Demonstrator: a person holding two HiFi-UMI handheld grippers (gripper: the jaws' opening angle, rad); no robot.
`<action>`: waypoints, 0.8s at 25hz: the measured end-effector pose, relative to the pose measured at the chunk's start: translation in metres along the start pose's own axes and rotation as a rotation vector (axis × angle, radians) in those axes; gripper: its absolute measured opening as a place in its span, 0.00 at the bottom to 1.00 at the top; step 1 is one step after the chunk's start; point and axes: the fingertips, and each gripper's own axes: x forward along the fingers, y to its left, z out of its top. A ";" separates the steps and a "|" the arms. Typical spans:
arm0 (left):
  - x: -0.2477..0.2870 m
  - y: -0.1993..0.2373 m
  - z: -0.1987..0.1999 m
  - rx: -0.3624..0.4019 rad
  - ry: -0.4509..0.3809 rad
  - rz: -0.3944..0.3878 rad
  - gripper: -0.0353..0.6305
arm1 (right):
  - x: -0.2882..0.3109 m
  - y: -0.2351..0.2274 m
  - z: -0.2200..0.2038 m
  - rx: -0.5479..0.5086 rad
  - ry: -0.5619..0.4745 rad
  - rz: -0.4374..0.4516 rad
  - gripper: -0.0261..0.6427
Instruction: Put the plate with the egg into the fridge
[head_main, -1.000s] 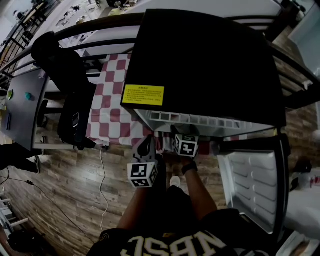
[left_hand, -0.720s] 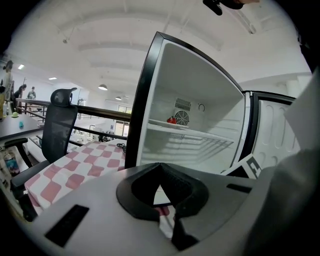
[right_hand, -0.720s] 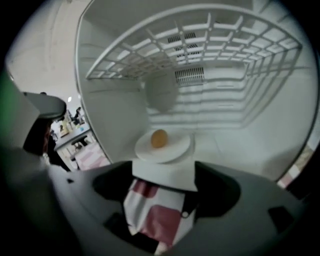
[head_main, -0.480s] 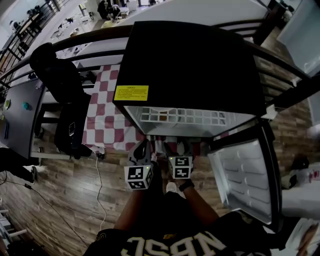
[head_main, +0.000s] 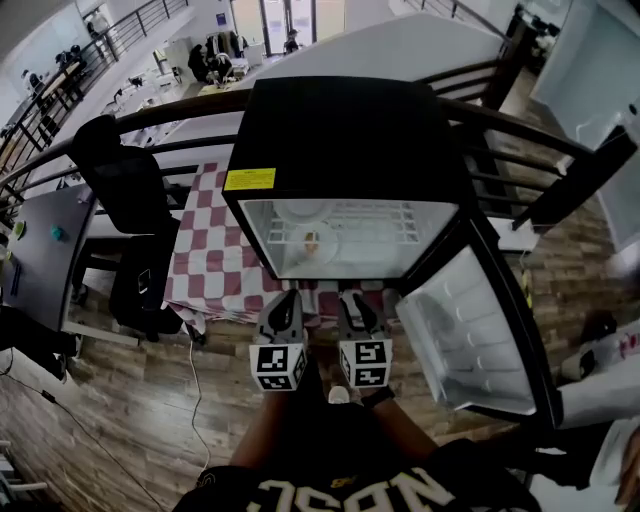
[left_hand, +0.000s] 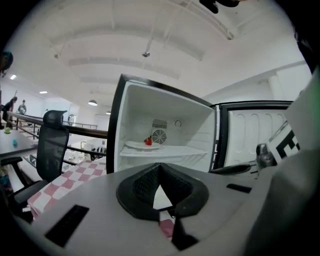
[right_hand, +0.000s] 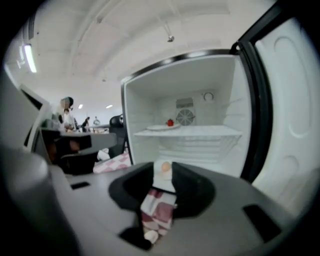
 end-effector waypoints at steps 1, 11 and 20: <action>-0.006 -0.008 0.007 0.021 -0.017 -0.011 0.09 | -0.012 0.002 0.006 0.005 -0.017 0.006 0.19; -0.051 -0.044 0.061 0.031 -0.042 -0.038 0.09 | -0.094 0.007 0.087 0.069 -0.153 0.049 0.07; -0.080 -0.069 0.078 0.049 -0.136 -0.060 0.09 | -0.130 -0.007 0.098 0.113 -0.252 0.021 0.07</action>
